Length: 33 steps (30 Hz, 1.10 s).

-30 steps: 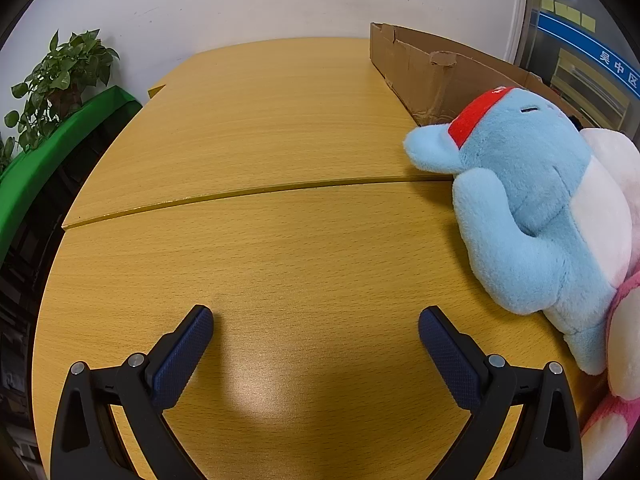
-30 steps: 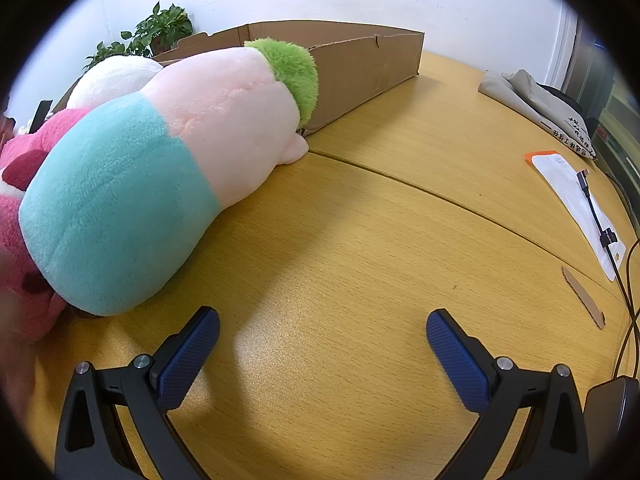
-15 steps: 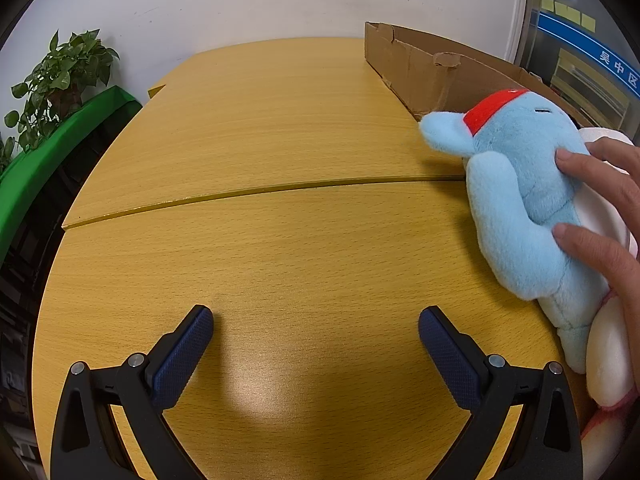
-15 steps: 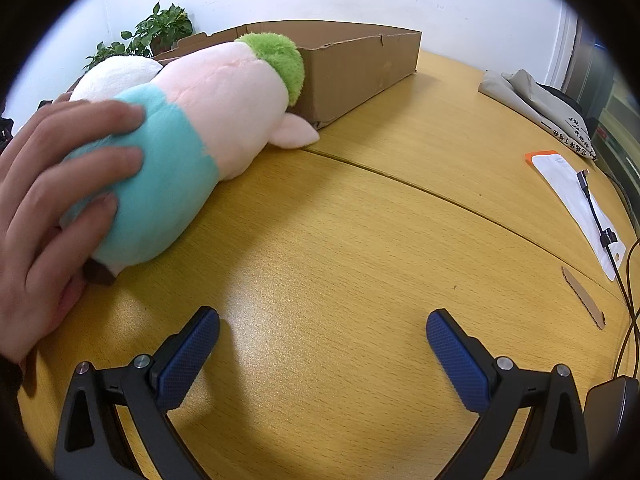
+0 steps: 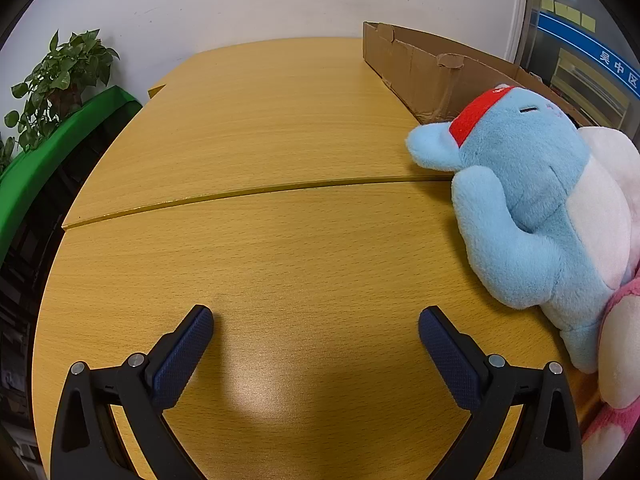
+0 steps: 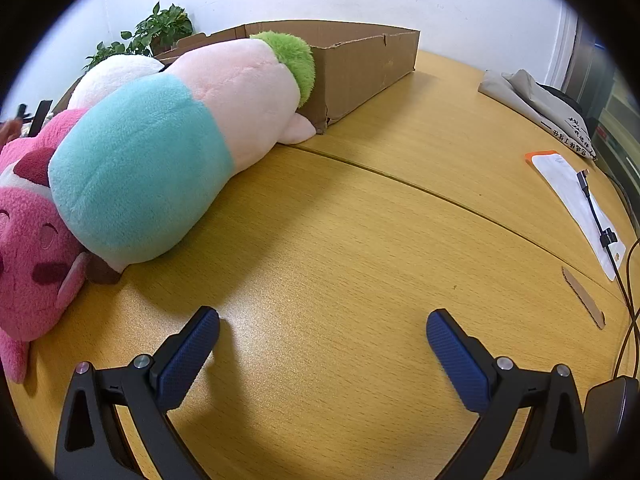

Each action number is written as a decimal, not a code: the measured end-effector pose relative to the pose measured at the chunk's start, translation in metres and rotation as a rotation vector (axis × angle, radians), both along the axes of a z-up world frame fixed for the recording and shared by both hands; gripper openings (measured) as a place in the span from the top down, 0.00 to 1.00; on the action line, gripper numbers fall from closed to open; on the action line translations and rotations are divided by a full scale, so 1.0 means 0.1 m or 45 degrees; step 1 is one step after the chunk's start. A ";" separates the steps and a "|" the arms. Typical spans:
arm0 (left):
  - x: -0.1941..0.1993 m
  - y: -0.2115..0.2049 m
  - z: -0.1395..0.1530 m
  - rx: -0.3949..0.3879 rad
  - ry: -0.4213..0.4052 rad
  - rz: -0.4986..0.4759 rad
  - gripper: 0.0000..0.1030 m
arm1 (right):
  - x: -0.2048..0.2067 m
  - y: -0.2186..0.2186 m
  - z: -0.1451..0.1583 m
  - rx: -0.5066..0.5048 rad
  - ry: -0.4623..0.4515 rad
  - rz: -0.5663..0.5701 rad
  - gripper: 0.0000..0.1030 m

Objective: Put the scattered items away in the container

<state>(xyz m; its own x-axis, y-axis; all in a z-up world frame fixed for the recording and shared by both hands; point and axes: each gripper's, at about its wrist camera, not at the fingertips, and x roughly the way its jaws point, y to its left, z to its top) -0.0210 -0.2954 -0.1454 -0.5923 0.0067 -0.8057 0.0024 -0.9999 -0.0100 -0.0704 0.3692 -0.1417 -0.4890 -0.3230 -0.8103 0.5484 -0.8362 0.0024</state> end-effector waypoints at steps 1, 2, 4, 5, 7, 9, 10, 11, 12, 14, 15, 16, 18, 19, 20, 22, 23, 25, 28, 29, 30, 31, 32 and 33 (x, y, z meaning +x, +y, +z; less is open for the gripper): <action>0.00 0.00 0.00 0.000 0.000 0.000 0.00 | 0.00 0.00 0.00 0.000 0.000 0.000 0.00; 0.00 0.00 0.00 0.000 0.000 0.000 0.00 | 0.00 0.00 0.00 0.000 0.000 0.000 0.00; 0.00 0.00 0.00 0.000 0.000 -0.001 0.00 | 0.00 0.00 0.00 0.000 0.000 0.000 0.00; 0.00 0.00 0.00 -0.001 0.000 -0.001 0.00 | 0.00 0.00 0.00 0.000 0.000 0.000 0.00; 0.00 0.00 0.00 -0.001 0.000 -0.001 0.00 | 0.00 0.00 0.00 0.000 0.000 0.000 0.00; 0.00 0.00 0.00 0.000 -0.001 0.001 0.00 | 0.00 0.00 0.00 0.001 0.001 0.001 0.00; -0.01 0.00 0.00 0.000 -0.001 0.005 0.00 | -0.02 -0.02 0.00 0.000 0.000 0.015 0.00; -0.03 -0.01 -0.01 0.000 -0.001 0.011 0.00 | -0.03 -0.03 0.00 -0.001 0.000 0.020 0.00; -0.06 0.00 -0.01 0.000 0.000 0.018 0.00 | -0.04 -0.03 -0.01 0.000 0.000 0.017 0.00; -0.10 0.00 -0.01 -0.001 -0.001 0.028 0.00 | -0.07 -0.03 0.00 -0.001 -0.001 0.000 0.00; -0.11 0.00 -0.01 -0.001 -0.001 0.030 0.00 | -0.08 -0.04 0.00 0.000 0.000 -0.009 0.00; -0.11 0.00 -0.01 -0.001 -0.001 0.030 0.00 | -0.08 -0.04 0.01 0.000 0.000 -0.024 0.00; -0.11 -0.01 -0.01 0.001 -0.001 0.033 0.00 | -0.07 -0.06 0.01 0.002 0.001 -0.047 0.00; -0.11 -0.01 0.00 0.002 -0.001 0.040 0.00 | -0.06 -0.06 0.01 0.002 0.001 -0.057 0.00; -0.10 0.00 0.00 0.002 -0.001 0.052 0.00 | -0.05 -0.06 0.01 0.002 0.001 -0.061 0.00; -0.05 0.02 0.00 -0.001 -0.001 0.075 0.00 | 0.01 -0.03 0.02 0.004 0.003 -0.059 0.00; 0.01 0.04 0.01 -0.001 -0.006 0.069 0.00 | 0.05 0.00 0.02 0.008 -0.001 -0.076 0.01; 0.18 0.05 0.04 0.017 0.001 0.090 0.00 | 0.20 0.02 0.03 0.029 0.030 -0.133 0.01; 0.64 0.13 0.28 0.038 0.114 0.178 0.00 | 0.64 0.09 0.19 0.029 0.152 -0.186 0.01; 0.81 0.19 0.40 0.026 0.165 0.193 0.00 | 0.78 0.12 0.27 0.007 0.178 -0.215 0.01; 0.98 0.28 0.54 0.002 0.218 0.208 0.00 | 0.92 0.16 0.37 -0.023 0.209 -0.252 0.01; 1.15 0.38 0.67 -0.022 0.267 0.227 0.00 | 1.07 0.20 0.50 -0.055 0.246 -0.292 0.01; 1.28 0.47 0.78 -0.033 0.310 0.243 0.00 | 1.19 0.22 0.60 -0.079 0.283 -0.326 0.01; 1.40 0.58 0.89 -0.031 0.352 0.252 0.00 | 1.32 0.23 0.74 -0.120 0.332 -0.368 0.01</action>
